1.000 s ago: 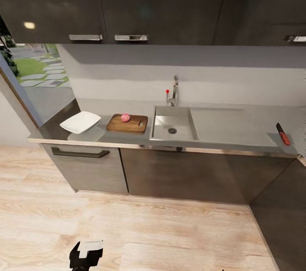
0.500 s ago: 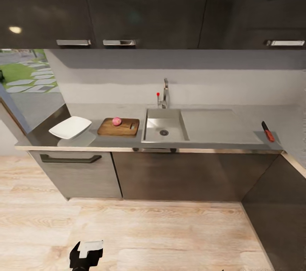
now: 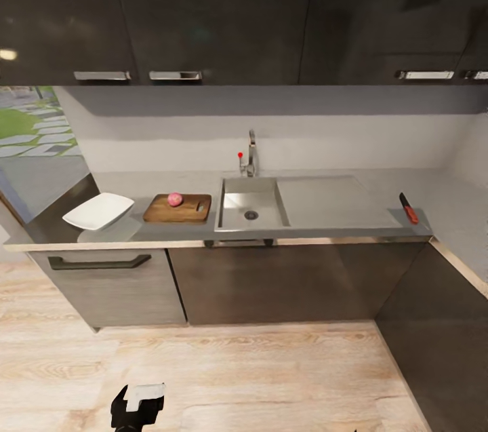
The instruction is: In the kitchen, take the Vidalia onion out of the sink, dice it on the chopping board with the paring knife, put the diced onion into the bowl on the countertop, then place both the paring knife and the chopping board into the sink.
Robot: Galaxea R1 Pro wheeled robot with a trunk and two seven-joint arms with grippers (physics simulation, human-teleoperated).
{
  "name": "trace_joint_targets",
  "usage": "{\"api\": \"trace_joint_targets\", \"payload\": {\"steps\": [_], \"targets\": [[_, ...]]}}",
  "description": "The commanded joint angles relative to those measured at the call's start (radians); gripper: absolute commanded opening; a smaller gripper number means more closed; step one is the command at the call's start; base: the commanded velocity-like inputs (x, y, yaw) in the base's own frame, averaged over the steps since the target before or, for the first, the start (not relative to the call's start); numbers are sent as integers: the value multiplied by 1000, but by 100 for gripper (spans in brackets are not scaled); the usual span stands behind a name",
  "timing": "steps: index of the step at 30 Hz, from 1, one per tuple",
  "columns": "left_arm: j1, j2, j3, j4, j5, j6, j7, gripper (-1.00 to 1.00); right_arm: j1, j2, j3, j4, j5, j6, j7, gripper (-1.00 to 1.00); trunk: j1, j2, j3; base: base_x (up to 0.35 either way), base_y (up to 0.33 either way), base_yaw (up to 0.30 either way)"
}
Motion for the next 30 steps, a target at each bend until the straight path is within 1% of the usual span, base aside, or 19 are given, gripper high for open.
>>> {"api": "trace_joint_targets", "payload": {"steps": [1, 30], "targets": [[-2, 0, -9, 4, 3, -5, 4, 100, -1, 0, -8, 1, 10, -4, 0, 100, 1, -2, 0, 0, 0, -10], [-2, -1, -9, 4, 3, -5, 4, 100, -1, 0, -8, 1, 10, -4, 0, 100, 1, -2, 45, 0, 0, -1]]}}
